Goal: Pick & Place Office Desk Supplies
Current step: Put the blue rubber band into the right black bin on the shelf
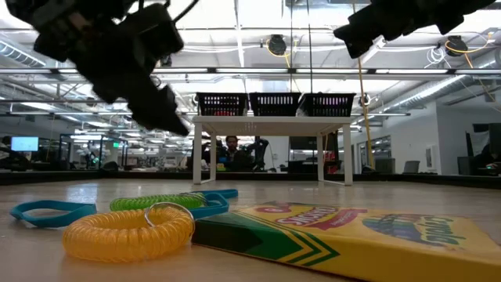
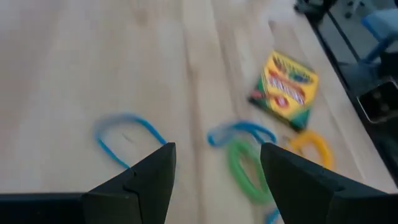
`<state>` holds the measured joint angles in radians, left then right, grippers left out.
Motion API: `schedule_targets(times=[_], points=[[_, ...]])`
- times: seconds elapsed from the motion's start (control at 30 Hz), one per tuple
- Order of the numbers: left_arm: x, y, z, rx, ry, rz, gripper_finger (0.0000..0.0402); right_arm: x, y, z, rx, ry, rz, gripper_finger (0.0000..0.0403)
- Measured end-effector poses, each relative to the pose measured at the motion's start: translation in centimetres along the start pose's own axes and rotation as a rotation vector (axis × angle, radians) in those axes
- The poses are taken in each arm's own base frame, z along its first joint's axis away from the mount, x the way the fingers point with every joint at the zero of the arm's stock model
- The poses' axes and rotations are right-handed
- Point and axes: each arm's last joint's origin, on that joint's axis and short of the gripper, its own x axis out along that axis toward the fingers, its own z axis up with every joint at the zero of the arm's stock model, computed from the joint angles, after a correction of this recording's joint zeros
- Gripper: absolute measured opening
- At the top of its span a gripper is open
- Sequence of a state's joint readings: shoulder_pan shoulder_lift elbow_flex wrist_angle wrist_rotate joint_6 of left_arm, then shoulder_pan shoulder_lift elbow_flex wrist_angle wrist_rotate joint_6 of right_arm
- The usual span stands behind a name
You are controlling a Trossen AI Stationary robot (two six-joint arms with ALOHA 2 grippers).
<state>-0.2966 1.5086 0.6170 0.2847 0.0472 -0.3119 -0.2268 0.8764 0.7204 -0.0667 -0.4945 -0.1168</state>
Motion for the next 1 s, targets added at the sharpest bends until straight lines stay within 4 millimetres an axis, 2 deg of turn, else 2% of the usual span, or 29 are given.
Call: schedule_targets(times=[0.17,0.37,0.57,0.7,0.83,1.0], points=[[1.1,-2.0,-2.1,-0.021,0.113,-0.07,0.0246,0.0,0.0,-0.2,-0.022,0.018,0.002,0.0148],[2.0,-4.3,-4.5,0.125,0.185,-0.086,0.0246,0.0,0.0,-0.2,-0.039,0.019,0.002,0.014],[3.0,-4.4,-6.0,0.19,0.19,0.053,0.0246,0.0,0.0,-0.2,-0.048,0.02,0.002,0.0139],[3.2,-4.4,-6.3,0.191,0.193,0.076,0.0238,0.0,0.0,-0.2,-0.05,0.021,0.002,0.0136],[3.2,-4.3,-6.5,0.203,0.221,0.073,0.0198,0.0,0.0,-0.3,-0.047,0.031,0.004,0.0135],[3.2,-4.1,-6.5,0.226,0.216,0.104,0.0112,0.1,0.0,-0.9,-0.047,0.028,0.004,0.0134]])
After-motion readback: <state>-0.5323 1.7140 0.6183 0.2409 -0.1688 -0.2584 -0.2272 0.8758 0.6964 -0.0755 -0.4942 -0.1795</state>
